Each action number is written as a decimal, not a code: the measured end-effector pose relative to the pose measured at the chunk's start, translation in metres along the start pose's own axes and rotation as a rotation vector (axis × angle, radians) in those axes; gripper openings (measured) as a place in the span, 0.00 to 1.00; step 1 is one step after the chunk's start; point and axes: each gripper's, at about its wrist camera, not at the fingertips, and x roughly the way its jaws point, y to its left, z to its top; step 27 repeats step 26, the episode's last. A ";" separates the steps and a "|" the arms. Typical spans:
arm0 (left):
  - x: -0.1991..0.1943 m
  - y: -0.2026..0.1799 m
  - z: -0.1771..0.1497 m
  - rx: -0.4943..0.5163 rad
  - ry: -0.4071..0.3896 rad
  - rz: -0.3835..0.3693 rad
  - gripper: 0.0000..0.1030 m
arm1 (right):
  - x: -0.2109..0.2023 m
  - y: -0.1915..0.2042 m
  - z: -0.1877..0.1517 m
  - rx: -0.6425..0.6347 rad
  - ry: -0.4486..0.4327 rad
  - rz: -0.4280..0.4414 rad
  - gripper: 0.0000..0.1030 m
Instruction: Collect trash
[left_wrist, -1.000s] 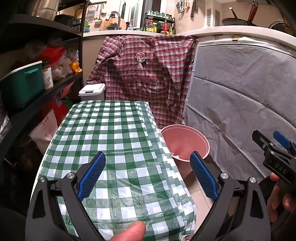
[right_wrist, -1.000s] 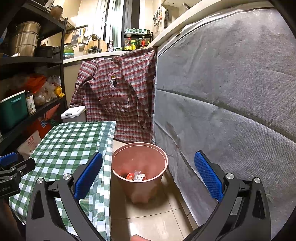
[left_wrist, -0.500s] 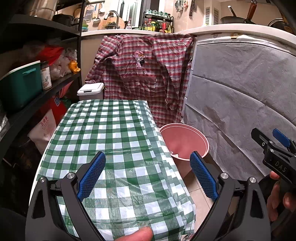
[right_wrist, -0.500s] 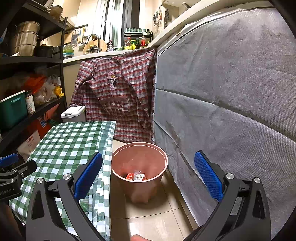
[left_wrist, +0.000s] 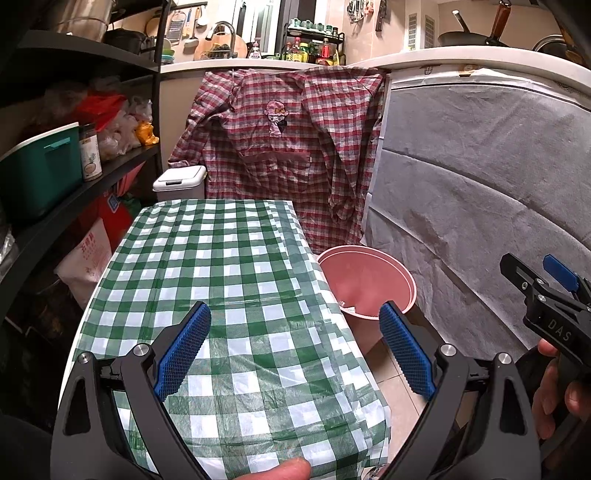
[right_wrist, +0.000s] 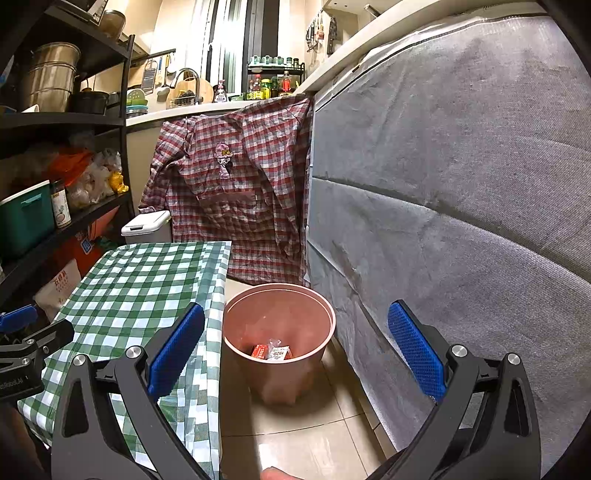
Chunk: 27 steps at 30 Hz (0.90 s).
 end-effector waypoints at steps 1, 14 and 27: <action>0.000 0.000 0.000 -0.001 0.000 -0.001 0.87 | 0.000 0.000 0.000 0.000 0.000 0.000 0.95; -0.001 0.002 0.000 0.008 -0.004 -0.001 0.87 | 0.000 0.000 0.000 0.001 0.000 -0.001 0.95; 0.000 0.008 0.001 0.016 0.009 -0.011 0.87 | -0.001 0.000 0.000 0.002 0.000 -0.001 0.95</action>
